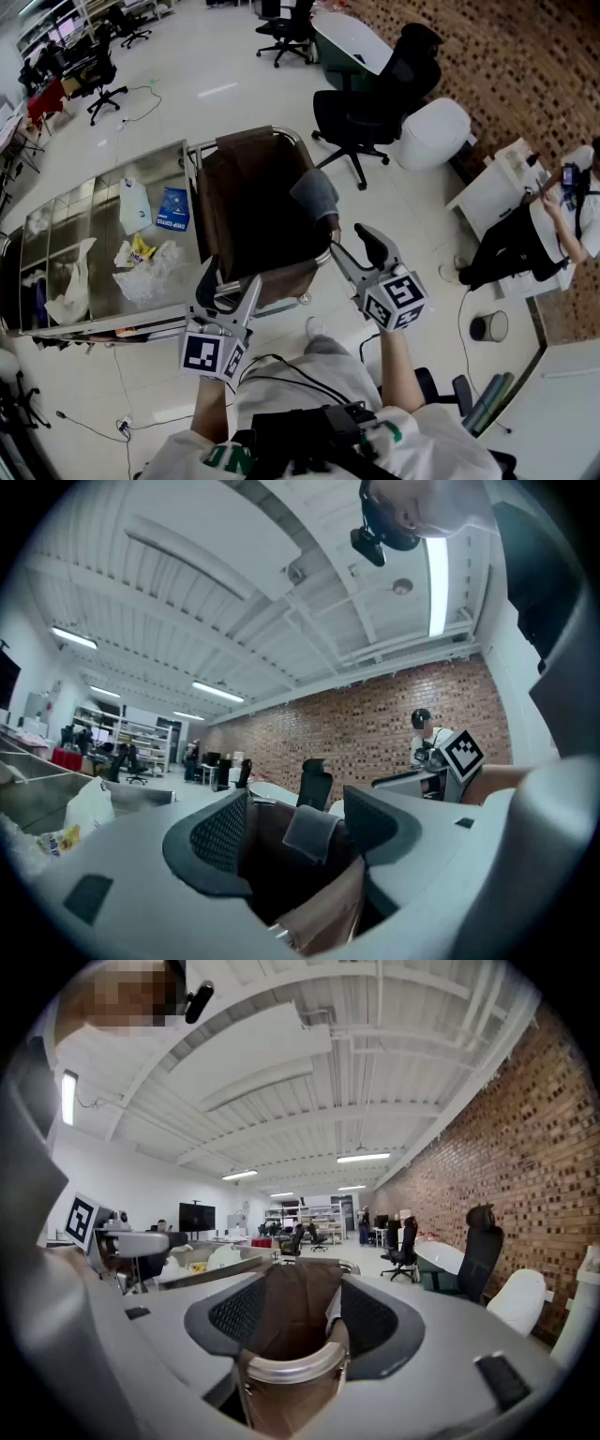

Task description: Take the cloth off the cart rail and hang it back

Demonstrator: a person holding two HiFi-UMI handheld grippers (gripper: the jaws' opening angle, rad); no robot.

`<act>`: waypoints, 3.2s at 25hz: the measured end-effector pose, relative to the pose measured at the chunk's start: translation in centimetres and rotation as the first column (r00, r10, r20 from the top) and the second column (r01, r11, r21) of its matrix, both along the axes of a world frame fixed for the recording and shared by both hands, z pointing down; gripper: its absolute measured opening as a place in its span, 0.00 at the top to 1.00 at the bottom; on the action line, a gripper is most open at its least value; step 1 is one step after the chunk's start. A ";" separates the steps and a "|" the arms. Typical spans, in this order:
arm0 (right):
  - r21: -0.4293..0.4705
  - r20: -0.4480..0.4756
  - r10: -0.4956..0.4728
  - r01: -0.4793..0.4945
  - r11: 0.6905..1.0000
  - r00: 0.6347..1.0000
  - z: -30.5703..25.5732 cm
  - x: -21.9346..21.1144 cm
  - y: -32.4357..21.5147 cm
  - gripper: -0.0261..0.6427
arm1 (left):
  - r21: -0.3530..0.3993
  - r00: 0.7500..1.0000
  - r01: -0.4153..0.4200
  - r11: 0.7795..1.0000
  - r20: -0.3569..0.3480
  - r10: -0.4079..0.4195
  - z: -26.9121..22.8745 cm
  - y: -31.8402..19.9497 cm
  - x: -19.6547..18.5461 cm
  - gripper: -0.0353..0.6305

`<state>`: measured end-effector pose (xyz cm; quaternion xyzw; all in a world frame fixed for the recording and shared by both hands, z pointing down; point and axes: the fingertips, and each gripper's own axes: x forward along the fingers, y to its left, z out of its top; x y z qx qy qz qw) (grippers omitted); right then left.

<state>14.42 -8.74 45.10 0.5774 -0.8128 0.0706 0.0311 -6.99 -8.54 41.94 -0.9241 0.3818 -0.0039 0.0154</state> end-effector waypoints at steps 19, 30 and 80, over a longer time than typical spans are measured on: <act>-0.357 -0.052 -0.153 0.125 0.926 0.987 10.1 4.3 -12.6 0.60 | -0.091 0.996 0.087 0.992 -0.030 -0.090 -3.0 -3.2 7.1 0.48; -0.270 -0.137 -0.033 -0.005 0.963 0.990 6.5 5.3 -12.0 0.88 | -0.081 0.998 0.030 0.996 -0.050 -0.034 -3.4 -3.6 3.7 0.48; 0.169 -0.056 -0.363 0.367 0.915 0.930 -7.3 -9.5 -22.2 0.88 | -0.005 0.952 0.251 0.968 -0.182 -0.248 -6.0 -7.0 -3.9 0.59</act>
